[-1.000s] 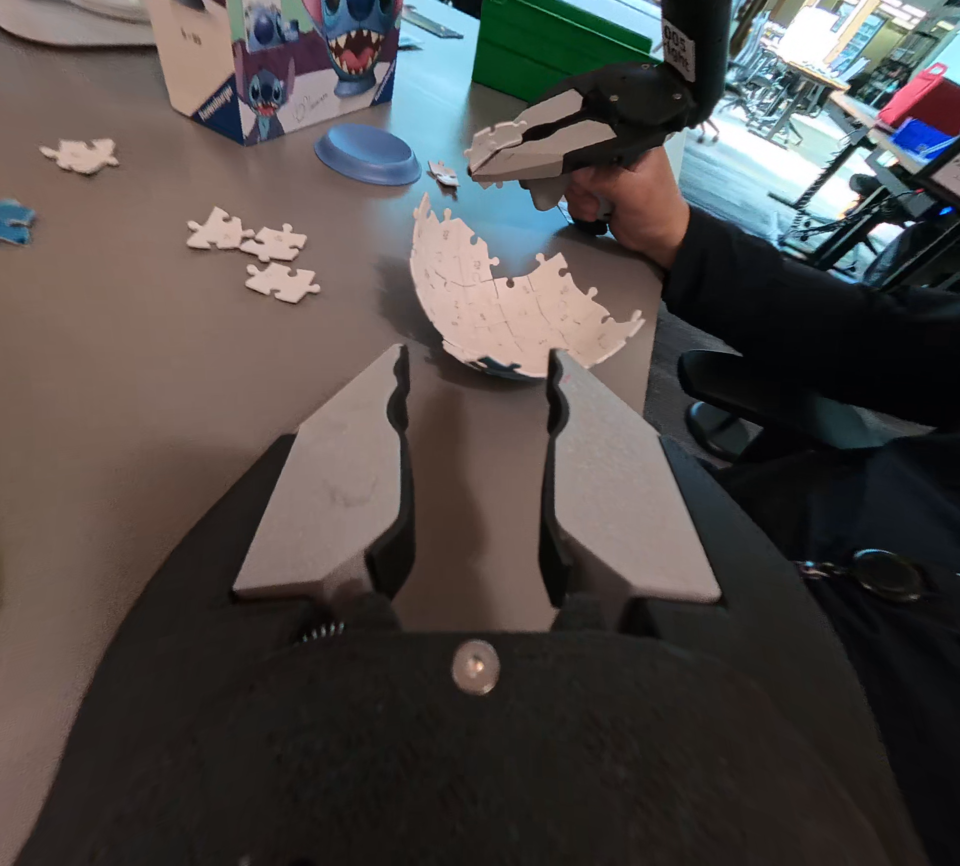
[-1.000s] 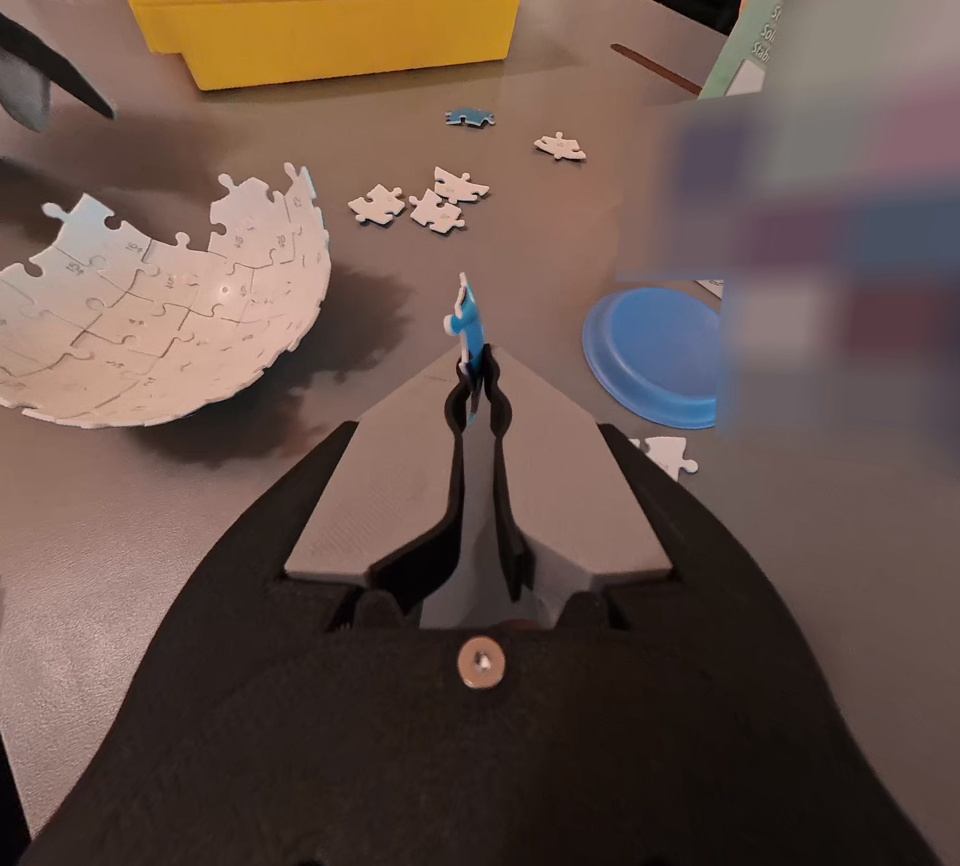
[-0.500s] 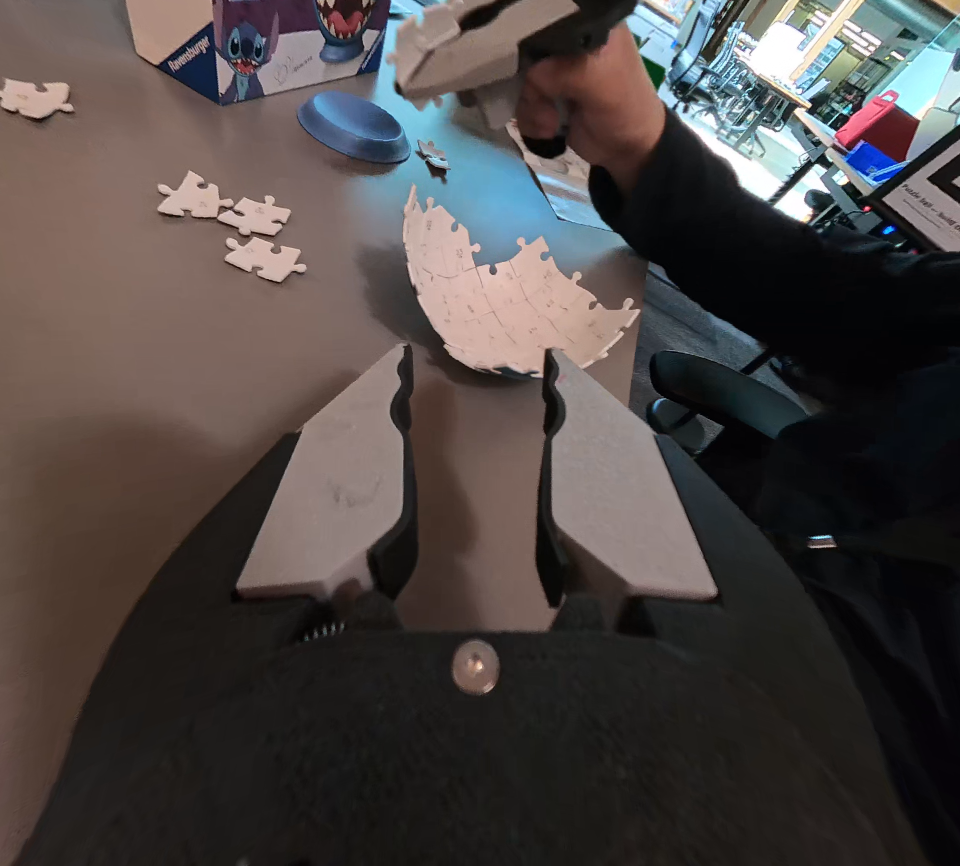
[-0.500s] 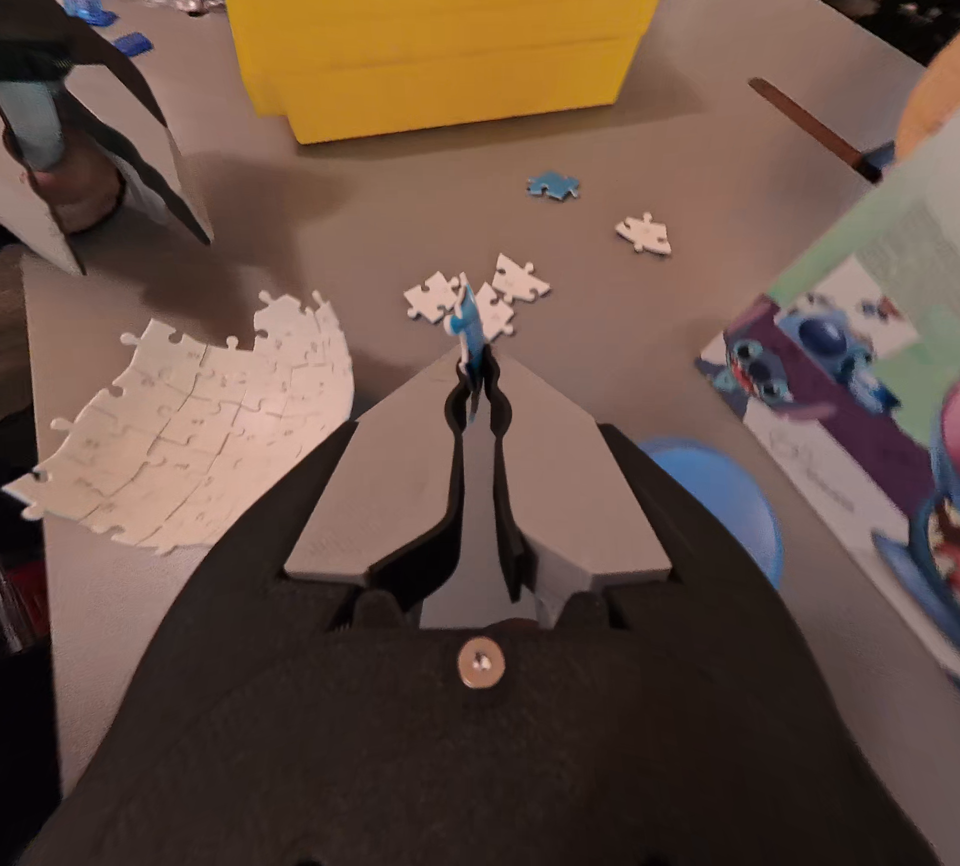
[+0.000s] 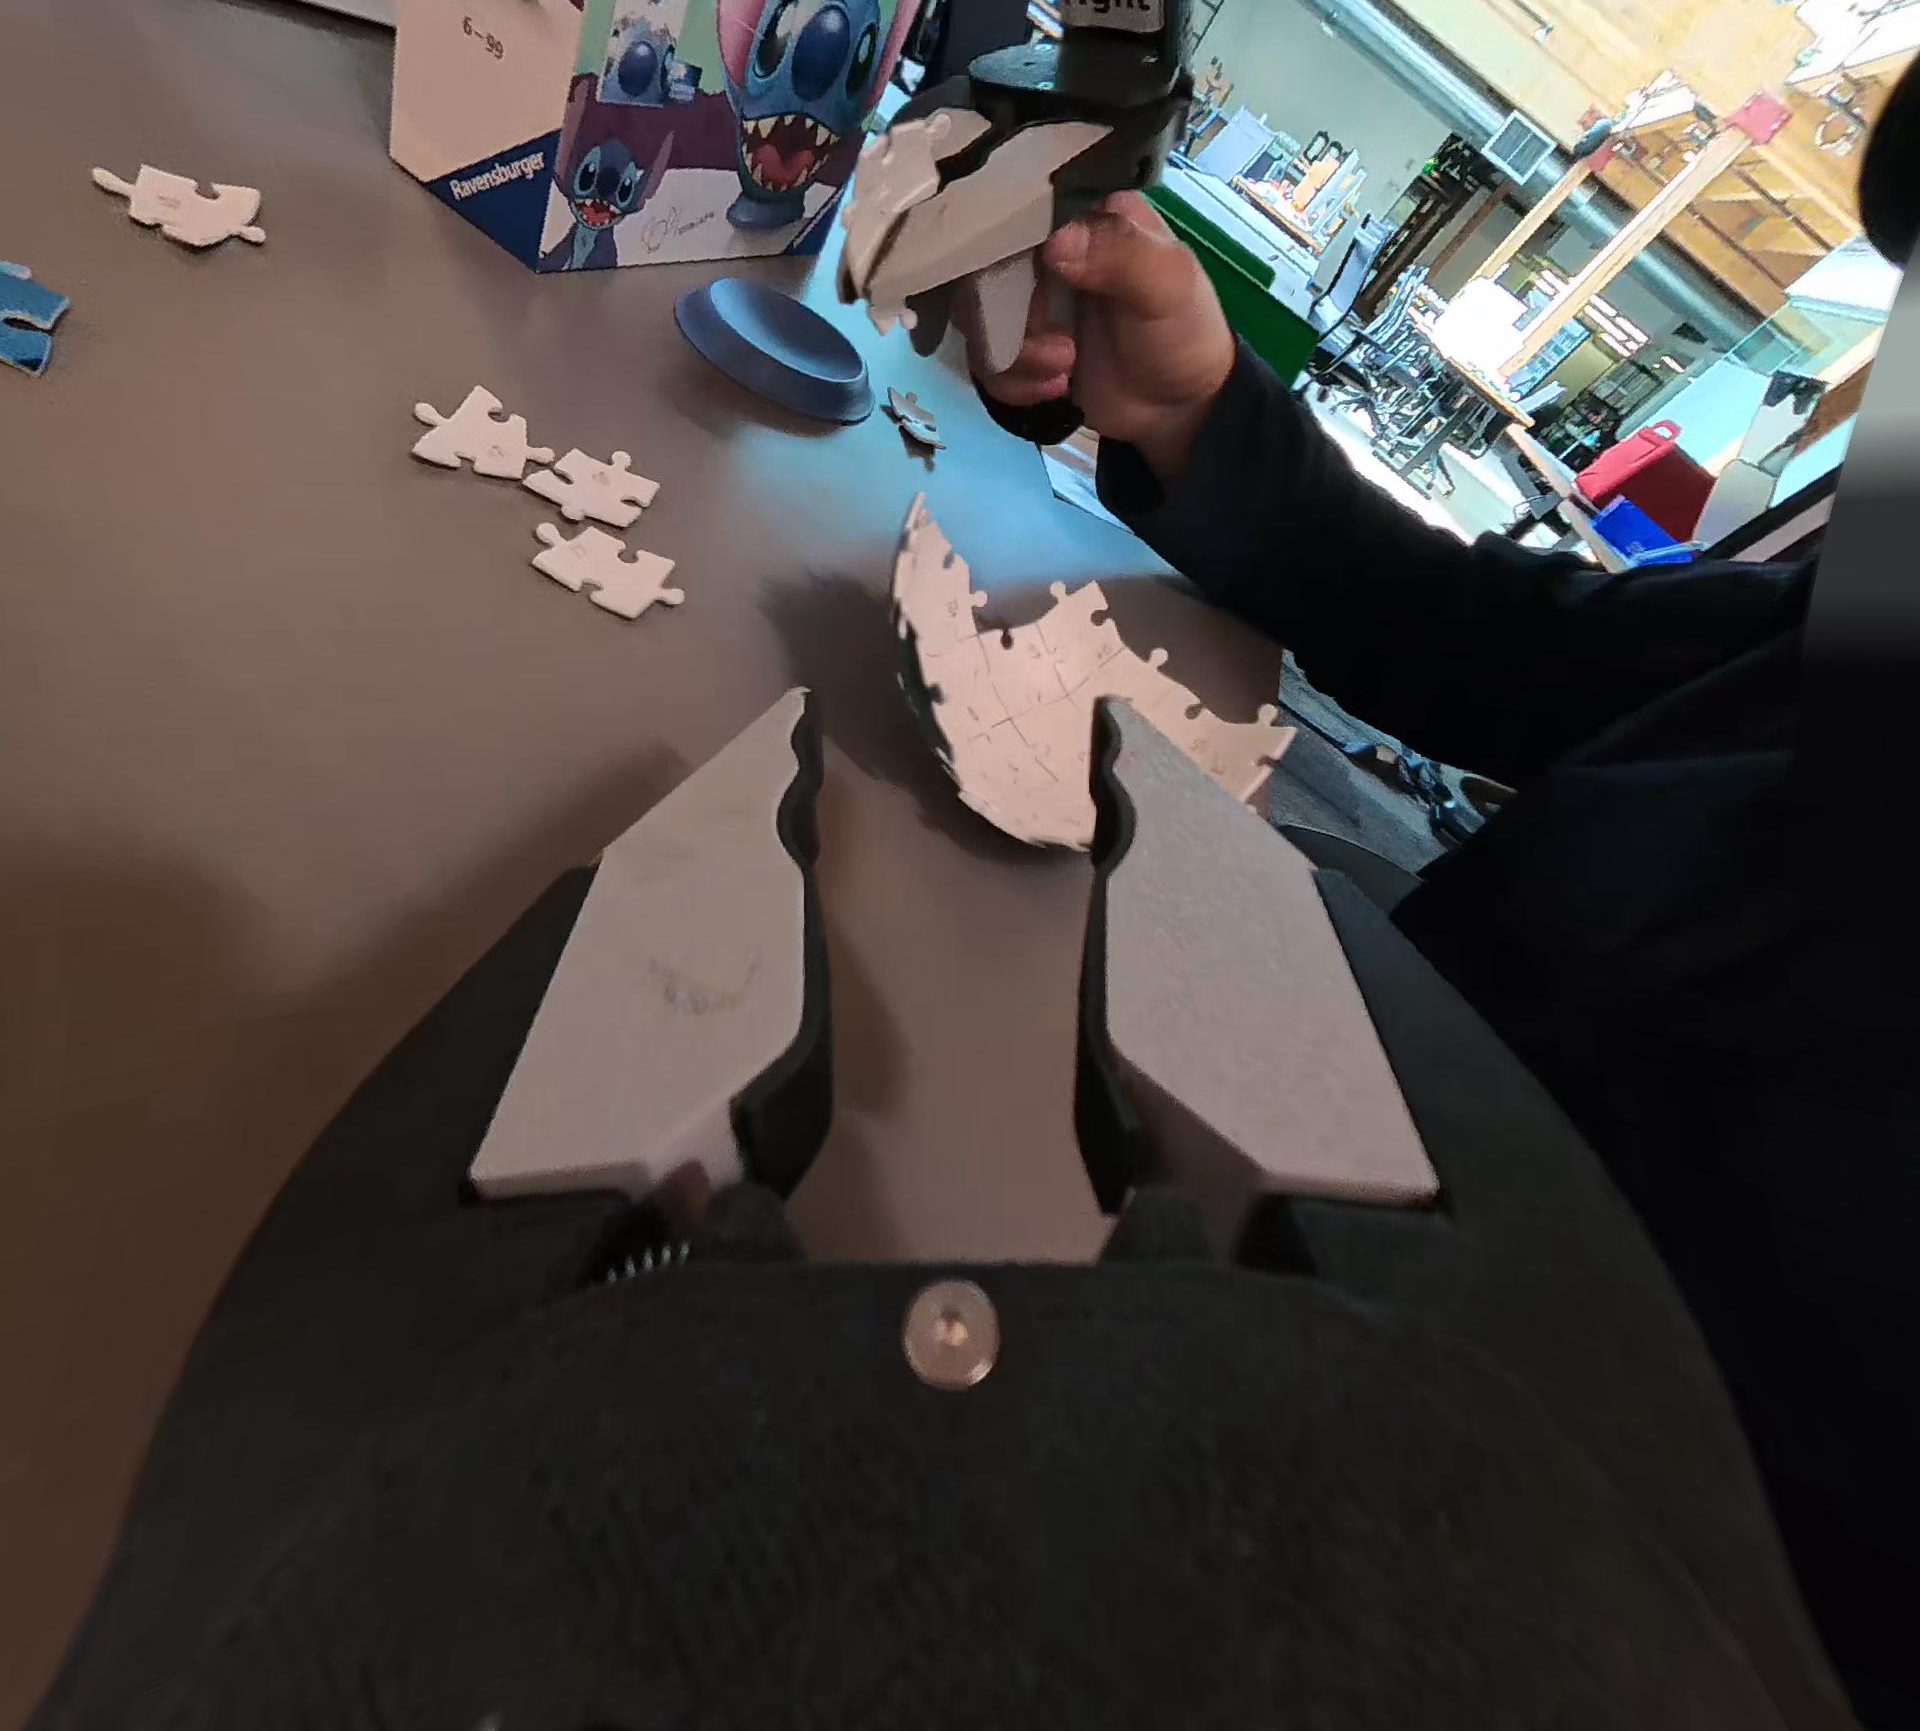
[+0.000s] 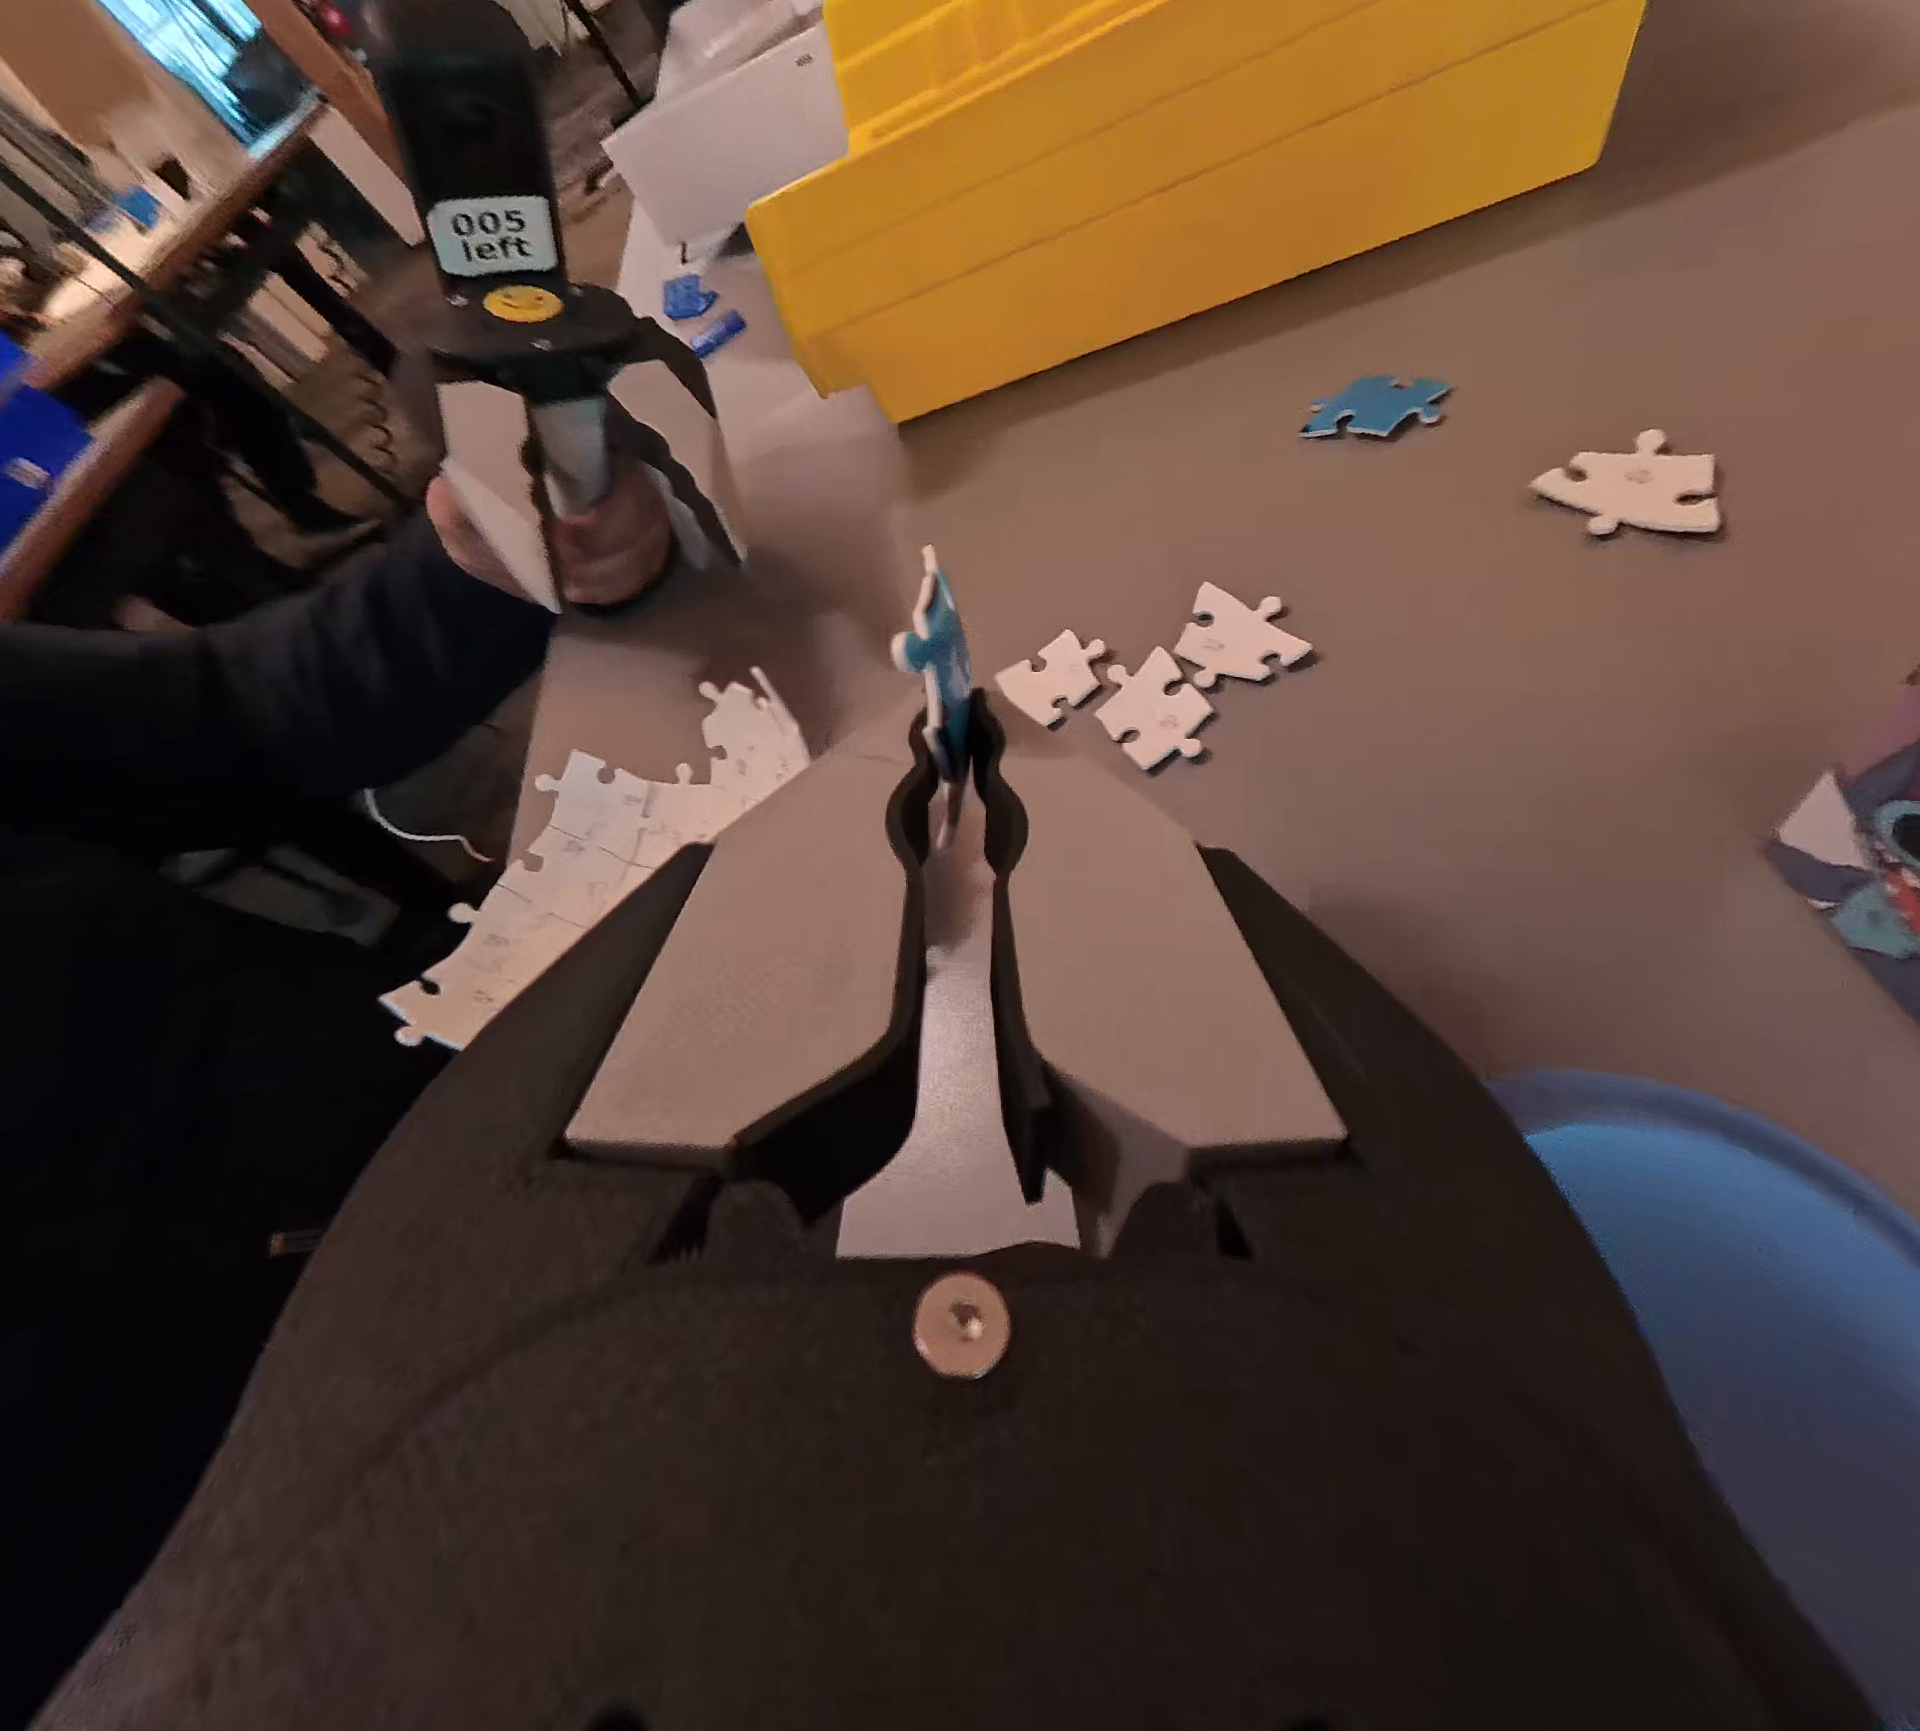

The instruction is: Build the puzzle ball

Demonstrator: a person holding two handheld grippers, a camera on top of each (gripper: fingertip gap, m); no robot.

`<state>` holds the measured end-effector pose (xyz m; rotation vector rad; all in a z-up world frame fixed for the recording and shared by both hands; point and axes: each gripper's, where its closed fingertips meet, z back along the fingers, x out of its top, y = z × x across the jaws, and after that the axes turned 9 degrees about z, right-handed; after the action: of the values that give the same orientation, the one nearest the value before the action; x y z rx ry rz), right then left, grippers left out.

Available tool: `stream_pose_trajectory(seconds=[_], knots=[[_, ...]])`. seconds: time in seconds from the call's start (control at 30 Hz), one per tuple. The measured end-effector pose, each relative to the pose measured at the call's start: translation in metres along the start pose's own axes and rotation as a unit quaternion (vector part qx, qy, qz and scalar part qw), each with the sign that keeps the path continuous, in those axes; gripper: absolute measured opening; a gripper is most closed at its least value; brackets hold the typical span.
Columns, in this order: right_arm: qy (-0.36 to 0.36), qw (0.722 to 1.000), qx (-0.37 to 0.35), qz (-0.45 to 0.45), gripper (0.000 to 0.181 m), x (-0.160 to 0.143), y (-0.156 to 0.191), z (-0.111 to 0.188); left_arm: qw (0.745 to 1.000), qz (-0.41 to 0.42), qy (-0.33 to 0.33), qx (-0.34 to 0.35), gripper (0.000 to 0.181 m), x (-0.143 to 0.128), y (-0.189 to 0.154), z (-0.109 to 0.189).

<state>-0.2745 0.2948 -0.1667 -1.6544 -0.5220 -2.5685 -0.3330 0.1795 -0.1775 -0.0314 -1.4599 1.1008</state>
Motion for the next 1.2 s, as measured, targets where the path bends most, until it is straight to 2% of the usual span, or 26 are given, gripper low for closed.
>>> stream_pose_trajectory(seconds=[0.2, 0.3, 0.5, 0.53, 0.6, 0.63, 0.77, 0.97, 1.13, 1.2], knots=[[0.027, 1.000, 0.013, -0.010, 0.001, -0.009, 0.011, -0.006, 0.997, 0.040, 0.042, 0.048, 0.045, 0.000, 0.021, -0.015], [0.044, 0.999, 0.005, 0.001, 0.003, -0.013, 0.015, -0.009, 0.993, 0.080, 0.085, 0.023, 0.052, 0.002, 0.015, -0.027], [0.085, 0.996, 0.014, -0.031, 0.005, -0.030, 0.014, -0.008, 0.982, 0.029, 0.182, 0.037, 0.054, -0.010, 0.017, -0.058], [0.090, 0.995, 0.016, -0.042, 0.005, -0.034, 0.012, -0.007, 0.980, 0.021, 0.192, 0.038, 0.046, -0.013, 0.017, -0.061], [0.111, 0.991, 0.029, -0.067, 0.006, -0.045, 0.011, -0.007, 0.978, 0.004, 0.206, 0.041, 0.011, -0.018, 0.018, -0.064], [0.126, 0.988, 0.042, -0.082, 0.007, -0.051, 0.013, -0.007, 0.977, -0.003, 0.207, 0.050, 0.004, -0.019, 0.021, -0.065], [0.165, 0.976, 0.082, -0.112, 0.009, -0.070, 0.021, -0.011, 0.976, -0.009, 0.205, 0.071, 0.002, -0.023, 0.026, -0.064], [0.148, 0.973, 0.119, -0.131, 0.010, -0.065, 0.029, -0.011, 0.982, 0.038, 0.175, 0.056, 0.011, -0.023, 0.019, -0.055], [0.164, 0.973, 0.090, -0.132, 0.006, -0.073, 0.018, -0.013, 0.984, 0.051, 0.168, 0.045, 0.011, -0.030, 0.018, -0.049], [0.176, 0.973, 0.078, -0.126, 0.010, -0.078, 0.016, -0.014, 0.984, 0.051, 0.166, 0.044, 0.010, -0.032, 0.016, -0.047]])
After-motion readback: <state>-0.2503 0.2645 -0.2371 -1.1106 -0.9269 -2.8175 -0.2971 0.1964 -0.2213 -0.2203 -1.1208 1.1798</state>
